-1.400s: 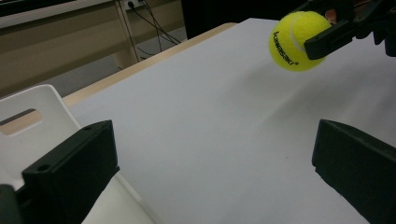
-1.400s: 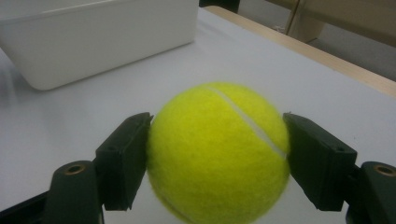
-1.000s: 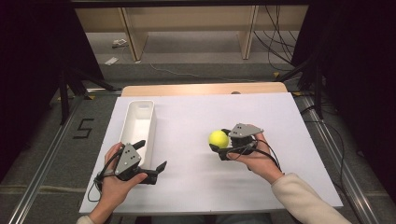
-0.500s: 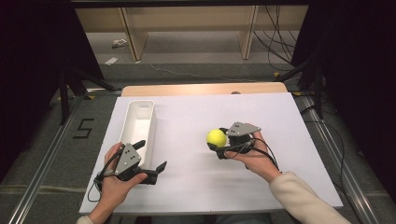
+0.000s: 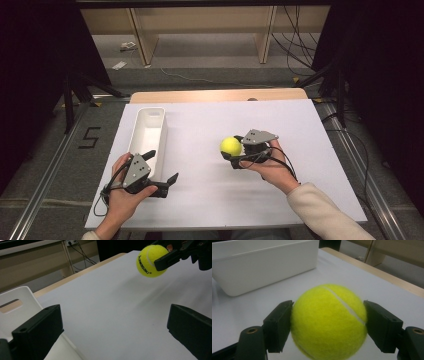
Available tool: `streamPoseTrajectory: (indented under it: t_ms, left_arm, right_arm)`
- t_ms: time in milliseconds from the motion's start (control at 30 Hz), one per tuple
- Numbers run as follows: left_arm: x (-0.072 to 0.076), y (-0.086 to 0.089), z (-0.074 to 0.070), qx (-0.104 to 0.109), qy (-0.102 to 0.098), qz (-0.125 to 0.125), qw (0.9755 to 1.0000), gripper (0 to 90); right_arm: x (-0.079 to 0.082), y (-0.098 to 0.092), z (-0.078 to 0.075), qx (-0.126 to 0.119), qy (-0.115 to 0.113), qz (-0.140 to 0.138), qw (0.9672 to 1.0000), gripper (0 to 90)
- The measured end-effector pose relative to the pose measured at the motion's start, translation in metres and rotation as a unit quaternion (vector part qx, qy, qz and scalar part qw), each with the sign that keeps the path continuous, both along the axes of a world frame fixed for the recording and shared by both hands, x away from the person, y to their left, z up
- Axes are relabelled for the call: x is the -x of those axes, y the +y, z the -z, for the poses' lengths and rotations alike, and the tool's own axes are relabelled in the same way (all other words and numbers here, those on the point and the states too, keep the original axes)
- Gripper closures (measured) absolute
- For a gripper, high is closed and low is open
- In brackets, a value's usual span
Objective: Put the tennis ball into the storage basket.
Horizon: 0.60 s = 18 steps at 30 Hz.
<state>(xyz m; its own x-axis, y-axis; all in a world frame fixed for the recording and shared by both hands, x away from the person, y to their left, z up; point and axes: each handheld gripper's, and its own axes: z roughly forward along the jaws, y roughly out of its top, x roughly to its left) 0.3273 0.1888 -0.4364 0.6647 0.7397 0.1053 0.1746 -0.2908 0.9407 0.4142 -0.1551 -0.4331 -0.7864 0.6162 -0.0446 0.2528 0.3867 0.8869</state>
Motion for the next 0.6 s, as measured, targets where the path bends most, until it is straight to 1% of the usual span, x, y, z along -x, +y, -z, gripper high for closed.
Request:
streamPoseTrajectory:
  t_ms: [433, 600]
  left_arm:
    - [0.0001, 0.0001, -0.0002, 0.001, 0.0, 0.0, 1.0, 0.0]
    - [0.0, 0.0002, -0.0001, 0.002, 0.0, 0.0, 1.0, 0.0]
  right_arm:
    - [-0.0019, 0.0024, 0.0001, -0.001, 0.0, 0.001, 1.0, 27.3]
    - [-0.0027, 0.0039, 0.0009, 0.0, 0.003, -0.001, 1.0, 27.3]
